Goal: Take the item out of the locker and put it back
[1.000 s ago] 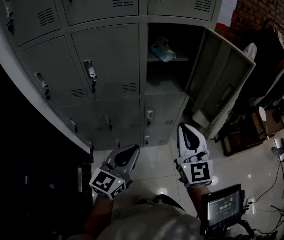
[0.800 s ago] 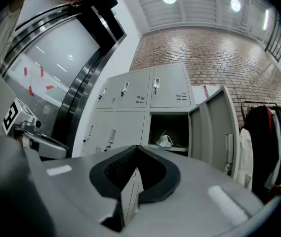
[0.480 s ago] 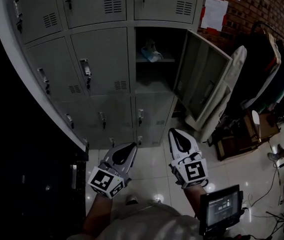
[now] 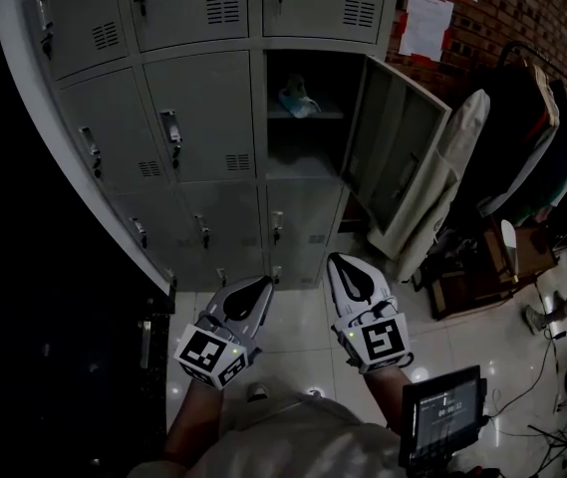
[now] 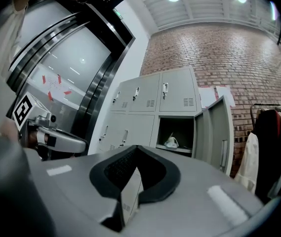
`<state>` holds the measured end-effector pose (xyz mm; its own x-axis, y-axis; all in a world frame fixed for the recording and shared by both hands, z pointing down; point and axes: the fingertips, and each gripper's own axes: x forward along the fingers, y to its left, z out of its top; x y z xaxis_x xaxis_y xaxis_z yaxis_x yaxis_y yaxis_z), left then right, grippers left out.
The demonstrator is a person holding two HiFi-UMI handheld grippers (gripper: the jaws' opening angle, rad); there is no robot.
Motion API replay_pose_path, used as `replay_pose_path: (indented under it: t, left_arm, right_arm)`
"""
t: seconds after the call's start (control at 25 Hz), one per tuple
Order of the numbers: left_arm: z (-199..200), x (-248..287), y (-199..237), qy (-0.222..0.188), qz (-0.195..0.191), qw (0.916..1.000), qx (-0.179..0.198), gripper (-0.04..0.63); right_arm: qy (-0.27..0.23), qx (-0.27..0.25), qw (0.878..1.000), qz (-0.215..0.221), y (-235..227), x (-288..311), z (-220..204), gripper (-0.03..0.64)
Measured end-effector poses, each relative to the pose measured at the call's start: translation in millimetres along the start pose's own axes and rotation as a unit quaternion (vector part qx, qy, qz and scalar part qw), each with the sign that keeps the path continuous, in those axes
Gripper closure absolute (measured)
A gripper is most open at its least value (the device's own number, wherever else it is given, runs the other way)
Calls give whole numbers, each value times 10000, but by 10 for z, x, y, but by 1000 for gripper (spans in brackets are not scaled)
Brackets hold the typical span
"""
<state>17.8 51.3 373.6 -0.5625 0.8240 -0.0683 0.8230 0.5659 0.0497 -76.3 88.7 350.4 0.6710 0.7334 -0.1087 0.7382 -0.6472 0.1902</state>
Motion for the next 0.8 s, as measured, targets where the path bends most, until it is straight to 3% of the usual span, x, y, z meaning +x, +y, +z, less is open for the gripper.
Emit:
replay_pose_path:
  t: [0.8]
  left_arm:
    - [29,-24,92,-10,77,9999,73,595]
  right_arm:
    - [-46,-54,9998,165,73,91,48,617]
